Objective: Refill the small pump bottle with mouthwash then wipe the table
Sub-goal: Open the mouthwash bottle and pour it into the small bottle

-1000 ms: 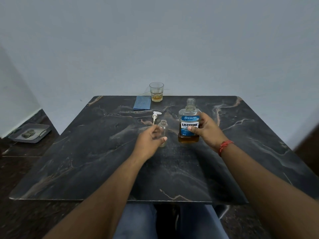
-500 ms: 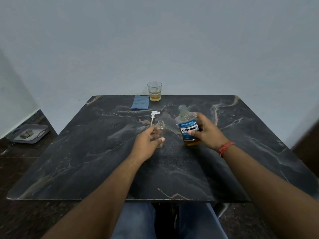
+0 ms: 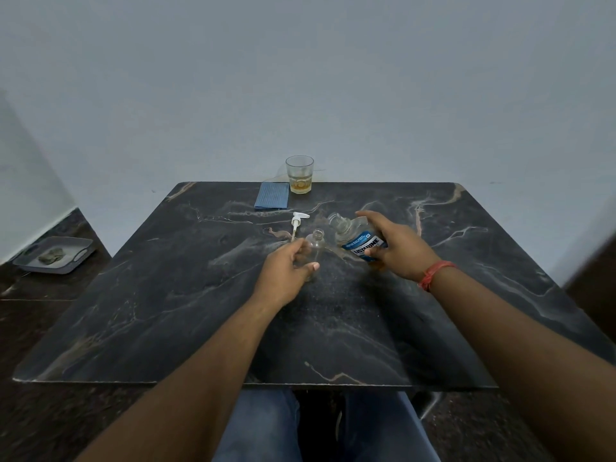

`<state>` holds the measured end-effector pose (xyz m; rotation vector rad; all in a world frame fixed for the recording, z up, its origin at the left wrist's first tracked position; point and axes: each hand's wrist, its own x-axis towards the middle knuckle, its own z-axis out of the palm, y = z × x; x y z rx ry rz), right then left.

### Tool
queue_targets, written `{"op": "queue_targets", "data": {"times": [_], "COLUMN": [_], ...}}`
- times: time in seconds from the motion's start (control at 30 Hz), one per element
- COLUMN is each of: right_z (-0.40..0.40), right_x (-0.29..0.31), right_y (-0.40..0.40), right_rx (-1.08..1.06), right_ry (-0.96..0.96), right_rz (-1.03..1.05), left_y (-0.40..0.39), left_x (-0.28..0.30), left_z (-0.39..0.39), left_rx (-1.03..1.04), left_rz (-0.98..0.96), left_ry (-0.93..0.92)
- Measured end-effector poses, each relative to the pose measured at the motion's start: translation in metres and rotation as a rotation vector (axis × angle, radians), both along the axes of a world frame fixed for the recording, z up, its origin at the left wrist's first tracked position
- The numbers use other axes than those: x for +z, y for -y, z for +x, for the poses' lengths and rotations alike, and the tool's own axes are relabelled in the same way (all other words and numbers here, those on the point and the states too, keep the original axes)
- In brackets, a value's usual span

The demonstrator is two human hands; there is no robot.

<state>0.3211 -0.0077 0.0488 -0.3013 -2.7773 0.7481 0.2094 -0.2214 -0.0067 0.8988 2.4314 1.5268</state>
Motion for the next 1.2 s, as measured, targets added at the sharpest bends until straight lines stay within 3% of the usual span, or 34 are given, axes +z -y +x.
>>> {"op": "queue_targets", "data": {"times": [0.63, 1.2], "right_z": [-0.012, -0.017], "right_x": [0.016, 0.024], "right_y": [-0.008, -0.013], "right_rx": [-0.013, 0.027], "right_ry": [0.096, 0.084], "right_rz": [0.34, 0.495], "left_y": [0.0, 0.002], "left_x": [0.0, 0.004], "left_z": [-0.002, 0.001], "left_rx": [0.038, 0.035], "left_rz": [-0.058, -0.071], "left_ry": [-0.105, -0.126]}}
